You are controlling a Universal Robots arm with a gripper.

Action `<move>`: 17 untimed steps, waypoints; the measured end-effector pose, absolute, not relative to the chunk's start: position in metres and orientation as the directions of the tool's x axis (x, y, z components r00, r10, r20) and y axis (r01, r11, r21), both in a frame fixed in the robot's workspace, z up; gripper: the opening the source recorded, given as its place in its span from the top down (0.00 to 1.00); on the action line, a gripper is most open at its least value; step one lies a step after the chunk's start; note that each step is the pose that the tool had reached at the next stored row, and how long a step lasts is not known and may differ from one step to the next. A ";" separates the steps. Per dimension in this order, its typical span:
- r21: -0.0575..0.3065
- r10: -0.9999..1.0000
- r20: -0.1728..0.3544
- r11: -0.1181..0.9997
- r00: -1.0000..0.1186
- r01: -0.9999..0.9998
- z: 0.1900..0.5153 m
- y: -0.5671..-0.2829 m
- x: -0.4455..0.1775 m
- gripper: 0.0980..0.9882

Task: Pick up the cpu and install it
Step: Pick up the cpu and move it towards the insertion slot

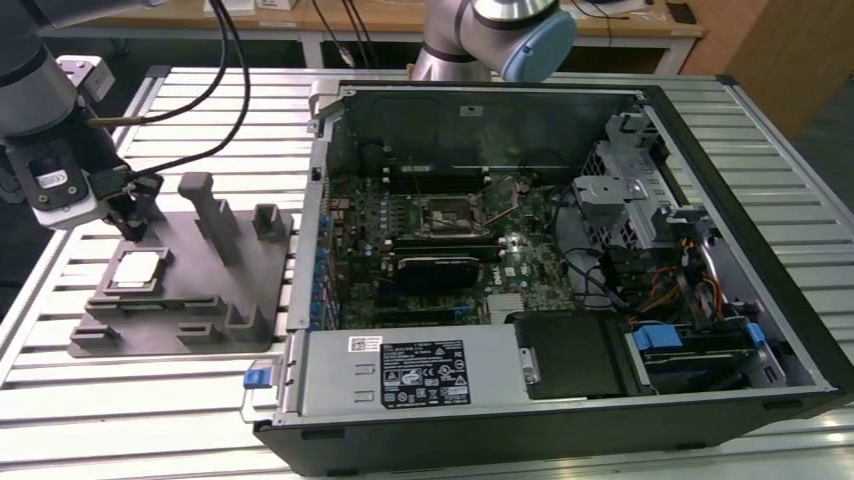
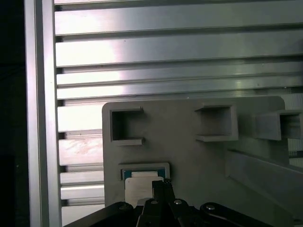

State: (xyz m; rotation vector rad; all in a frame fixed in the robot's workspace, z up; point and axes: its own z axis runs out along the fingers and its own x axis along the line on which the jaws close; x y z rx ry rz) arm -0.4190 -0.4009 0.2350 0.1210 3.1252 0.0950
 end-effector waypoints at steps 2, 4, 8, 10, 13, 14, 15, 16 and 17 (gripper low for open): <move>0.061 0.078 -0.010 0.995 -0.997 0.077 0.234 -0.401 -0.421 0.99; 0.061 0.078 -0.010 0.995 -0.997 0.077 0.234 -0.401 -0.423 0.99; 0.061 0.078 -0.010 0.995 -0.997 0.077 0.232 -0.401 -0.428 0.99; 0.061 0.078 -0.010 0.995 -0.997 0.077 0.231 -0.401 -0.430 0.99; 0.061 0.078 -0.010 0.995 -0.997 0.077 0.230 -0.401 -0.433 0.99; 0.061 0.078 -0.010 0.995 -0.997 0.077 0.229 -0.401 -0.434 0.99; 0.061 0.078 -0.010 0.995 -0.997 0.077 0.229 -0.401 -0.435 0.99; 0.061 0.078 -0.010 0.995 -0.997 0.077 0.228 -0.401 -0.435 0.99; 0.061 0.078 -0.010 0.995 -0.997 0.077 0.228 -0.401 -0.436 0.99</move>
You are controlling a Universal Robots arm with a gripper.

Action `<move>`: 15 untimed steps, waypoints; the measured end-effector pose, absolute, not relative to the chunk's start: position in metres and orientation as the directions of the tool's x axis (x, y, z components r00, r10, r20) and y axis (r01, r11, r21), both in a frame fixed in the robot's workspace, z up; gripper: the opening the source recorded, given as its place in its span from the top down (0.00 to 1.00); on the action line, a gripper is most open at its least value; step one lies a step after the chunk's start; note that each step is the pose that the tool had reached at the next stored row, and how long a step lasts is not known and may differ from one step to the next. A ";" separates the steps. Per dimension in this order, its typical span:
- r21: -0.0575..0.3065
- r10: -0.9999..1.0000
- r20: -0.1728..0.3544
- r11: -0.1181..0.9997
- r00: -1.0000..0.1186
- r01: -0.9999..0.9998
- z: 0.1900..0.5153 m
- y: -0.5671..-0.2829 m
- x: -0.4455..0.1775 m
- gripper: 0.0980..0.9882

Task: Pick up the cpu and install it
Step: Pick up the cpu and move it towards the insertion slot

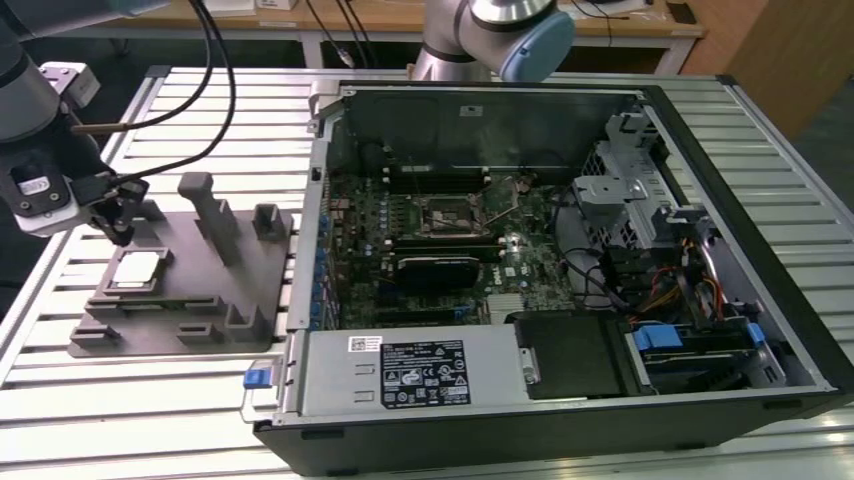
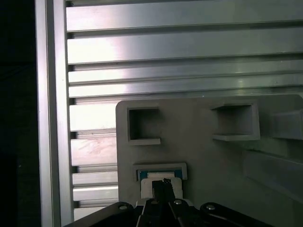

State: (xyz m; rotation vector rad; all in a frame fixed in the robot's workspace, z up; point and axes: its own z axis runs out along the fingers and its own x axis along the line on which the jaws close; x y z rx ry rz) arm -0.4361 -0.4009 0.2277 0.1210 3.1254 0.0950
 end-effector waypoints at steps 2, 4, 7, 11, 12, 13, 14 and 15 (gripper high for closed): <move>0.061 0.078 -0.010 0.995 -0.997 0.077 0.226 -0.401 -0.437 0.99; 0.061 0.078 -0.010 0.995 -0.997 0.077 0.225 -0.401 -0.439 0.99; 0.061 0.078 -0.008 0.995 -0.997 0.077 0.222 -0.402 -0.440 0.99; 0.061 0.078 -0.004 0.995 -0.997 0.077 0.218 -0.406 -0.440 0.99; 0.061 0.078 -0.003 0.995 -0.997 0.077 0.217 -0.407 -0.440 0.99; 0.061 0.078 -0.002 0.995 -0.997 0.077 0.216 -0.408 -0.440 0.99; 0.061 0.078 -0.001 0.995 -0.997 0.077 0.215 -0.409 -0.440 0.99; 0.060 0.078 0.000 0.995 -0.997 0.077 0.213 -0.409 -0.440 0.99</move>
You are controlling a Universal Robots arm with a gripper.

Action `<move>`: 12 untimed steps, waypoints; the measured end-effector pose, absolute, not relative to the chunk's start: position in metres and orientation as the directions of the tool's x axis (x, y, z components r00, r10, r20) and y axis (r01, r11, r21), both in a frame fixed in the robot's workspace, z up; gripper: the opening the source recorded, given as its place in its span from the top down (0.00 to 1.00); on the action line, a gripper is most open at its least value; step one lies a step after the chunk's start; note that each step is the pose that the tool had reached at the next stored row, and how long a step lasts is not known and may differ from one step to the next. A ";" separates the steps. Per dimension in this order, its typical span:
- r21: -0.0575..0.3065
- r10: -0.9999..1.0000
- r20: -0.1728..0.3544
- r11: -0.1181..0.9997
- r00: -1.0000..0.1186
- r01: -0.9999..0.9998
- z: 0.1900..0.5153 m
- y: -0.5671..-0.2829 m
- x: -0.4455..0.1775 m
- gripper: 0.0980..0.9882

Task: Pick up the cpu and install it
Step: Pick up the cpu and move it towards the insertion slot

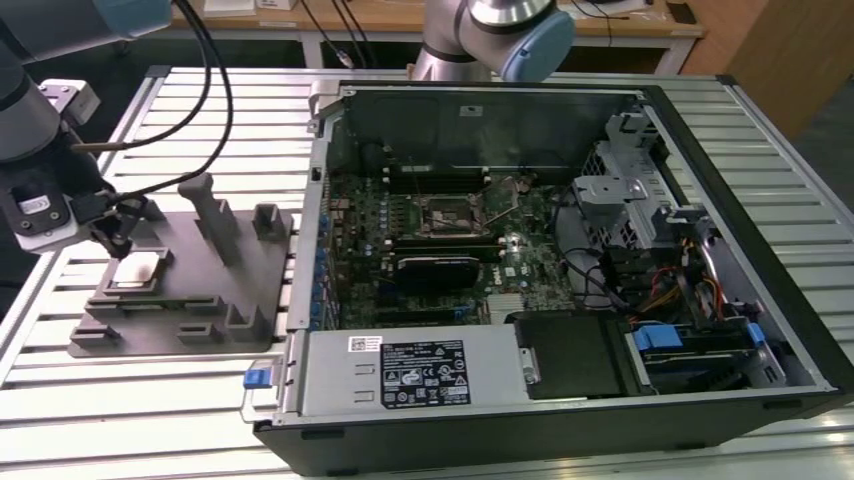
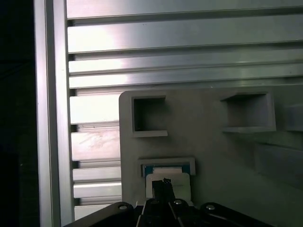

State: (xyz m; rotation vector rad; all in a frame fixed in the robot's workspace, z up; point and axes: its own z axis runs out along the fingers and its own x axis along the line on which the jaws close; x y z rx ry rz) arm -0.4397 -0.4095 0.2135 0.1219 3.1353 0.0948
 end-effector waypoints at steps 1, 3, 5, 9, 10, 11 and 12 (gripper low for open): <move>0.060 0.078 0.001 0.995 -0.997 0.078 0.212 -0.410 -0.440 0.99; 0.060 0.078 0.003 0.995 -0.997 0.078 0.210 -0.411 -0.439 0.99; 0.060 0.078 0.004 0.995 -0.997 0.078 0.208 -0.411 -0.438 0.99; 0.060 0.078 0.007 0.995 -0.997 0.078 0.205 -0.412 -0.434 0.99; 0.060 0.078 0.008 0.995 -0.997 0.078 0.204 -0.412 -0.433 0.99; 0.060 0.078 0.009 0.995 -0.997 0.078 0.204 -0.412 -0.433 0.99; 0.060 0.078 0.009 0.995 -0.997 0.078 0.203 -0.412 -0.432 0.99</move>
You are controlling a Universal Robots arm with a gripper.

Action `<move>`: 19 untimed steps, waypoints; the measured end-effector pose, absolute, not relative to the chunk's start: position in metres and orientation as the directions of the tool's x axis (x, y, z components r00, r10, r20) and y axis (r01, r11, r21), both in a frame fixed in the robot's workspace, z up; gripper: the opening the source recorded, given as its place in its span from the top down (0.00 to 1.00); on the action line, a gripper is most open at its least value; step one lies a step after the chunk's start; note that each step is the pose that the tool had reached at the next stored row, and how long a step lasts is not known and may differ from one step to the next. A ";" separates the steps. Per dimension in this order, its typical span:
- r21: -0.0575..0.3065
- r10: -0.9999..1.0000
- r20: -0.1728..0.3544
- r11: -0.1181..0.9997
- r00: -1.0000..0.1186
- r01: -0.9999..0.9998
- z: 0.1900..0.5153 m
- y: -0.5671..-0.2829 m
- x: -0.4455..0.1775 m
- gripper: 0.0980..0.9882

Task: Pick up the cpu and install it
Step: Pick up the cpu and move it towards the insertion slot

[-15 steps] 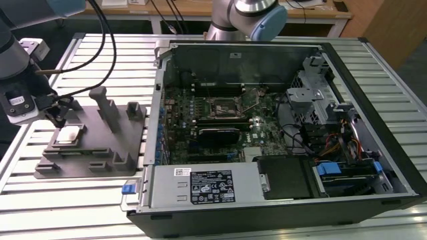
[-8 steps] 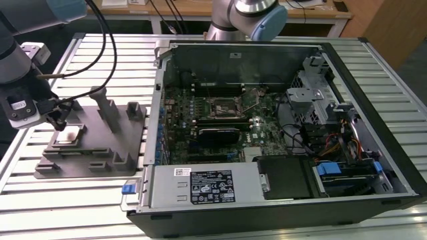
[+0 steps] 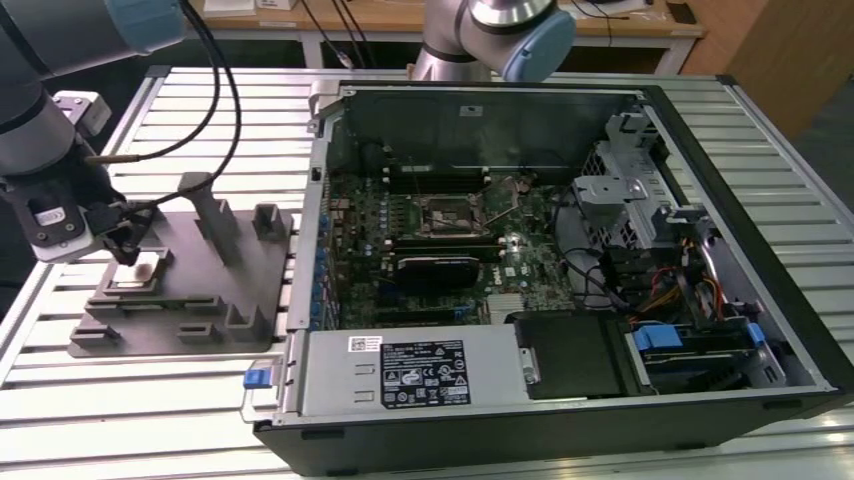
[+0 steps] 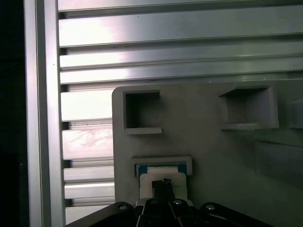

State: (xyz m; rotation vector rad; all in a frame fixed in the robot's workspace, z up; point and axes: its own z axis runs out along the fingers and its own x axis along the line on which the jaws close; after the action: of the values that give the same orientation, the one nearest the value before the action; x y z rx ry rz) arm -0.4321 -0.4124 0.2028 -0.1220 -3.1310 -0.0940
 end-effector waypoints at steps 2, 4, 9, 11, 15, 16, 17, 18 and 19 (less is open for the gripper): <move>0.060 0.078 0.010 0.995 -0.997 0.078 0.201 -0.413 -0.431 0.99; 0.059 0.078 0.011 0.995 -0.997 0.078 0.200 -0.414 -0.431 0.99; 0.059 0.078 0.012 0.995 -0.997 0.078 0.199 -0.415 -0.430 0.99; 0.059 0.078 0.012 0.995 -0.997 0.078 0.199 -0.415 -0.430 0.99; 0.059 0.078 0.012 0.995 -0.997 0.078 0.199 -0.415 -0.430 0.98; 0.059 0.078 0.012 0.995 -0.997 0.078 0.199 -0.415 -0.430 0.98; 0.059 0.078 0.012 0.995 -0.997 0.078 0.199 -0.415 -0.430 0.93; 0.059 0.078 0.012 0.995 -0.997 0.078 0.199 -0.415 -0.430 0.93; 0.059 0.078 0.012 0.995 -0.997 0.078 0.199 -0.415 -0.430 0.85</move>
State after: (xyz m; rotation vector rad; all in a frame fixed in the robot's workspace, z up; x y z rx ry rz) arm -0.4300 -0.4149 0.1988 -0.1222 -3.1283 -0.0937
